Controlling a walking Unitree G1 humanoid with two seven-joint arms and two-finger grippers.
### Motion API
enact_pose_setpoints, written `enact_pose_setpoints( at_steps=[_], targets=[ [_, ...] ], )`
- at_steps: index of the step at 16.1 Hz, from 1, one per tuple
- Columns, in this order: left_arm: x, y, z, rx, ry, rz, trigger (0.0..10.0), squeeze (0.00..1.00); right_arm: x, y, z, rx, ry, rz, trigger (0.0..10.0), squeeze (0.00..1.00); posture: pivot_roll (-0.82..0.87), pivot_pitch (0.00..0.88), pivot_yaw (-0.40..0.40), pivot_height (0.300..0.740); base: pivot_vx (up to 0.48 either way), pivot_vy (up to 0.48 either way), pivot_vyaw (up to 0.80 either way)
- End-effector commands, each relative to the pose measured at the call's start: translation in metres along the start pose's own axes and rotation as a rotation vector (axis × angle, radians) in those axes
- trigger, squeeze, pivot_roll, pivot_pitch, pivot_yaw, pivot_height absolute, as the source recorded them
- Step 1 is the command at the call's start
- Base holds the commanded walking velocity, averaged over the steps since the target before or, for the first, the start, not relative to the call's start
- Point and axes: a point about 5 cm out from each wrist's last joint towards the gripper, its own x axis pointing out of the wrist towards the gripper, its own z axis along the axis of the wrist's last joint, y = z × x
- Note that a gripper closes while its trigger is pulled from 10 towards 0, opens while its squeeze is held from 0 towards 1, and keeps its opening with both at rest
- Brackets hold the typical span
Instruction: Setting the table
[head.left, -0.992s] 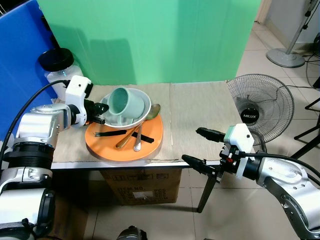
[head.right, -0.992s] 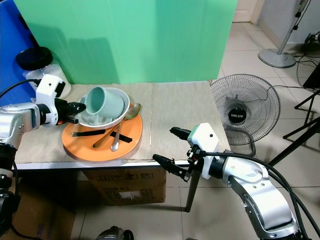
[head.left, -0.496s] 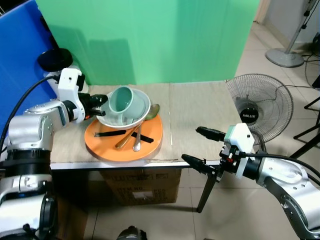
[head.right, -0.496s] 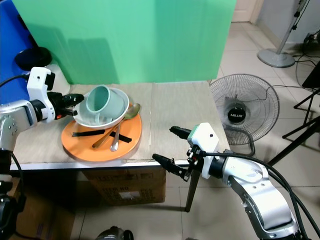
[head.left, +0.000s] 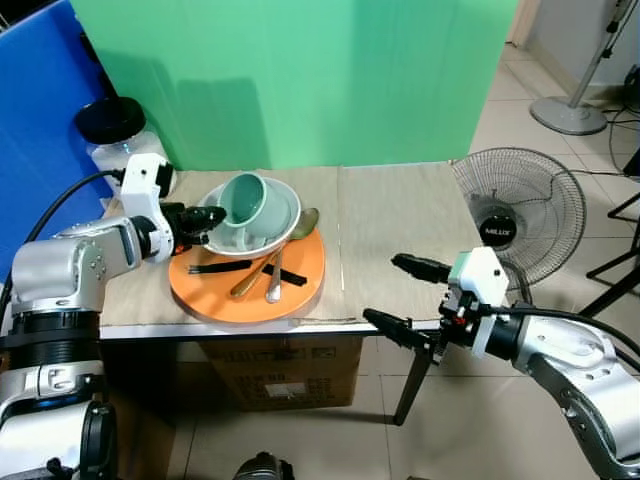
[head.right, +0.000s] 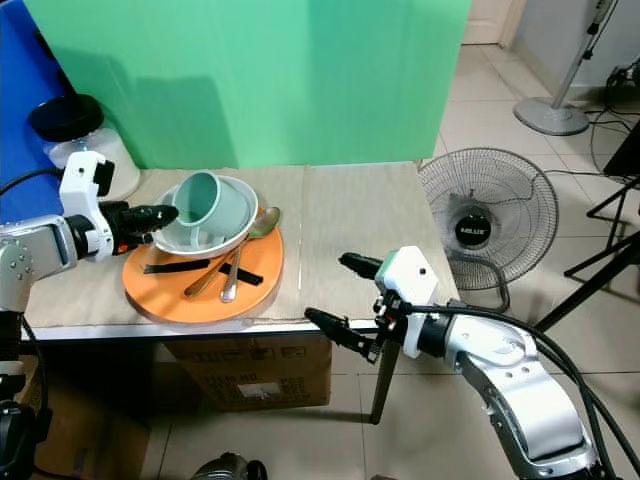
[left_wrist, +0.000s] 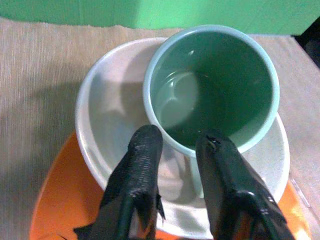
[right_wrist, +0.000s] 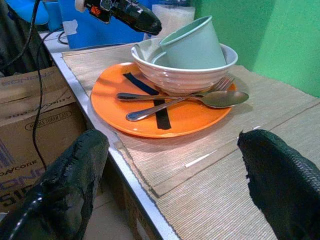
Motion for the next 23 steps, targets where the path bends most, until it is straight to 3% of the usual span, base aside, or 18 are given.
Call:
enact_pose_setpoints(
  at_steps=[1, 7, 8, 13, 14, 15, 17, 23],
  targets=[
    [-0.001, 0.001, -0.001, -0.035, -0.007, -0.003, 10.0, 1.0, 0.001, 0.003, 0.002, -0.01, -0.013, 0.013, 10.0, 0.0, -0.06, 0.02, 0.105, 0.74, 0.0, 0.0, 0.0],
    [0.018, 0.002, 0.002, -0.207, -0.047, -0.074, 10.0, 0.99, 0.001, 0.002, 0.004, -0.017, -0.016, 0.021, 10.0, 0.0, -0.06, 0.021, 0.105, 0.74, 0.0, 0.0, 0.0],
    [0.021, 0.005, 0.001, -0.204, -0.033, -0.045, 10.0, 0.0, 0.001, 0.002, 0.004, -0.02, -0.014, 0.021, 10.0, 0.0, -0.07, 0.022, 0.108, 0.74, 0.0, 0.0, 0.0],
    [0.03, 0.016, 0.0, -0.243, -0.032, 0.043, 10.0, 0.0, -0.001, 0.003, 0.003, -0.016, -0.013, 0.019, 10.0, 0.0, -0.07, 0.023, 0.118, 0.74, 0.0, 0.0, 0.0],
    [0.033, 0.019, -0.001, -0.255, -0.035, 0.062, 4.0, 0.0, -0.001, 0.007, 0.004, -0.019, -0.02, 0.048, 10.0, 0.0, -0.08, 0.02, 0.123, 0.74, 0.0, 0.0, 0.0],
    [0.033, 0.02, -0.001, -0.258, -0.039, 0.063, 2.2, 0.0, -0.001, 0.009, 0.004, -0.02, -0.023, 0.065, 10.0, 0.0, -0.08, 0.02, 0.123, 0.74, 0.0, 0.0, 0.0],
    [0.036, 0.02, 0.001, -0.233, -0.048, 0.064, 0.0, 0.0, -0.002, 0.013, 0.004, -0.028, -0.018, 0.099, 10.0, 0.0, -0.08, 0.02, 0.123, 0.74, 0.0, 0.0, 0.0],
    [0.042, 0.012, 0.002, -0.16, -0.051, 0.01, 0.0, 0.0, -0.001, 0.012, 0.003, -0.034, -0.013, 0.095, 10.0, 0.0, -0.08, 0.014, 0.119, 0.74, 0.0, 0.0, 0.0]
  ],
)
